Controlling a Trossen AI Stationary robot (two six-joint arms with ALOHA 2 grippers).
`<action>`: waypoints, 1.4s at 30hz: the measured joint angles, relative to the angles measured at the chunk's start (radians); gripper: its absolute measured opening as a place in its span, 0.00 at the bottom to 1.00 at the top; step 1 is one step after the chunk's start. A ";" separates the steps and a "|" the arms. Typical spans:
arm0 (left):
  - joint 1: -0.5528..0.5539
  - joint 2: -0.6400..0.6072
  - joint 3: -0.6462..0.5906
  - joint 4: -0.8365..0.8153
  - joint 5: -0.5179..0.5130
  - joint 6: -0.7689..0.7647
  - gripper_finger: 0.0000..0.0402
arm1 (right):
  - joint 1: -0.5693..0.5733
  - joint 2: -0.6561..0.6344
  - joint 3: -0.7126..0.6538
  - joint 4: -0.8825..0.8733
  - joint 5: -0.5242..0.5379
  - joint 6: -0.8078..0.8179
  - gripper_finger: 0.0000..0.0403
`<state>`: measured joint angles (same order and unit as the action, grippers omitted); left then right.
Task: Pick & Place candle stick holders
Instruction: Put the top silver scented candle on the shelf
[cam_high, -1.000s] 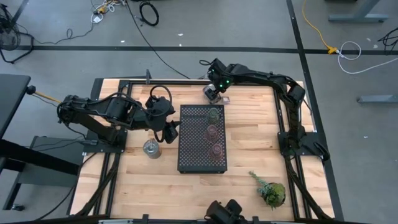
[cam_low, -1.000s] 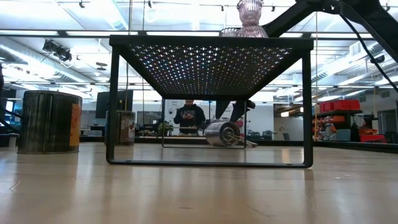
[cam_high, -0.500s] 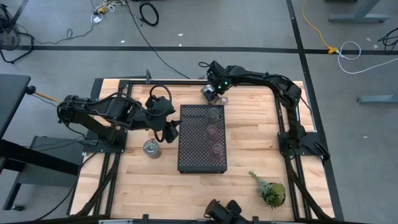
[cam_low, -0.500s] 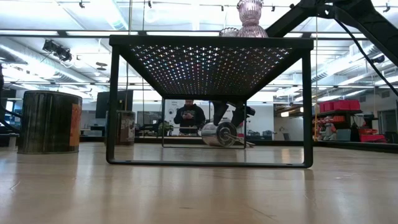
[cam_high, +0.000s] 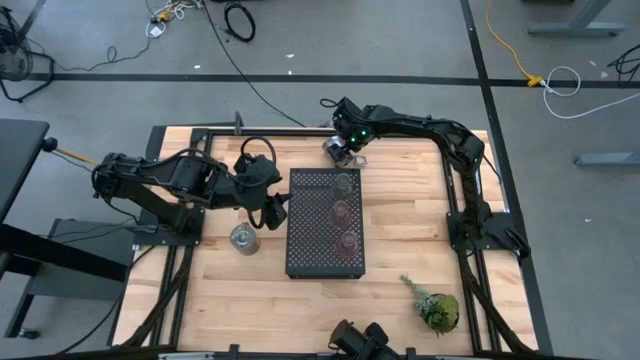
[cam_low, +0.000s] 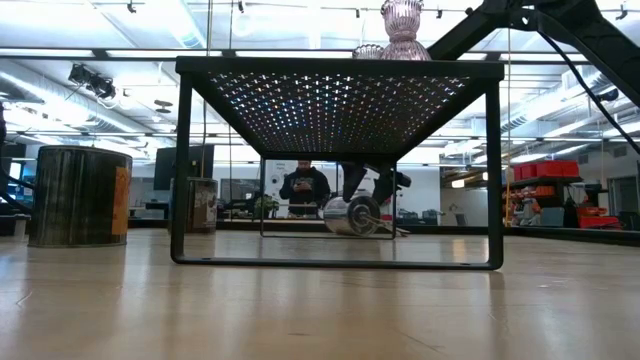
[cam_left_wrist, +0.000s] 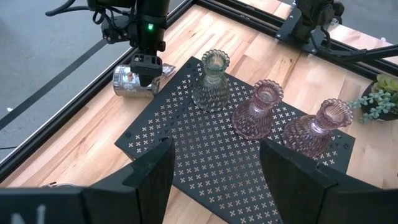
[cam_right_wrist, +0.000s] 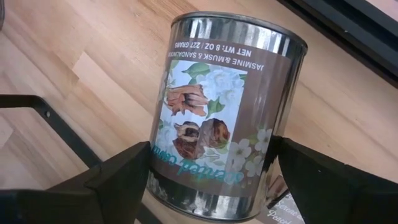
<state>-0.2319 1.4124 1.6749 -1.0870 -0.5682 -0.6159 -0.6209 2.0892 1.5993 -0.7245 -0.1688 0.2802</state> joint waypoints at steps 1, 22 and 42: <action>0.000 0.000 0.000 0.000 0.000 0.000 0.59 | 0.000 0.000 -0.001 0.002 -0.003 0.000 0.85; 0.000 0.000 0.000 -0.003 0.008 0.011 0.59 | 0.025 0.060 0.004 0.062 -0.035 0.082 0.85; 0.000 0.000 0.000 -0.004 0.005 0.026 0.59 | 0.022 0.060 0.001 0.082 -0.041 0.072 0.67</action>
<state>-0.2321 1.4120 1.6749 -1.0908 -0.5632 -0.5900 -0.5988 2.1494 1.6005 -0.6422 -0.2097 0.3522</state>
